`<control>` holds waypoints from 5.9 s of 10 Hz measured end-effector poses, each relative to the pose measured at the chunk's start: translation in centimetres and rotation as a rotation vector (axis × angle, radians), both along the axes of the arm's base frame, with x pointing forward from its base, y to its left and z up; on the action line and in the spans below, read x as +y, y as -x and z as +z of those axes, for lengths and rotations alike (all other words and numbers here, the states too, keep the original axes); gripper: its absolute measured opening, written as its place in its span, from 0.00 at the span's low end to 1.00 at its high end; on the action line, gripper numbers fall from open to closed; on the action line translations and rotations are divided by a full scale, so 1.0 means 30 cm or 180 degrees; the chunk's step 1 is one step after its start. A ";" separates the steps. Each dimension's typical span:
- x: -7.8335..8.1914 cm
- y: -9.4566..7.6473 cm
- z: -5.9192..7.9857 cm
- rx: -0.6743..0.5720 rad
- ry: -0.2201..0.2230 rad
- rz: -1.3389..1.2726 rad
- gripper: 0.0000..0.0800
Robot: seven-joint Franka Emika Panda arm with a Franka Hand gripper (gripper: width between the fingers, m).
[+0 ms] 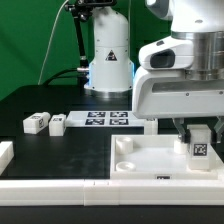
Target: Assemble one leg
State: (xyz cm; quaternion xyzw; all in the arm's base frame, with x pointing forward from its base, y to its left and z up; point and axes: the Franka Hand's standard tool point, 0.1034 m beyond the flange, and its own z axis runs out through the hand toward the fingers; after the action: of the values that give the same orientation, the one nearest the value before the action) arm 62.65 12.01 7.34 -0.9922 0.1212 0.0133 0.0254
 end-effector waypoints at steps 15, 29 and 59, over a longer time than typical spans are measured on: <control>-0.002 -0.005 0.012 0.0035 0.0067 -0.0538 0.81; -0.010 -0.008 -0.002 -0.0022 0.0038 0.1932 0.36; 0.007 0.007 -0.004 -0.0120 0.0140 0.1886 0.81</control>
Offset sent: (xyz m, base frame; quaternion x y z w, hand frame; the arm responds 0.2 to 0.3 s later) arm -0.0056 0.0098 0.0028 -0.0143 -0.0183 0.2338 0.9720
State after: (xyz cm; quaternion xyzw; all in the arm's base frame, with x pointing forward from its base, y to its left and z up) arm 62.45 12.22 7.21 -0.9847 -0.1740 -0.0010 0.0011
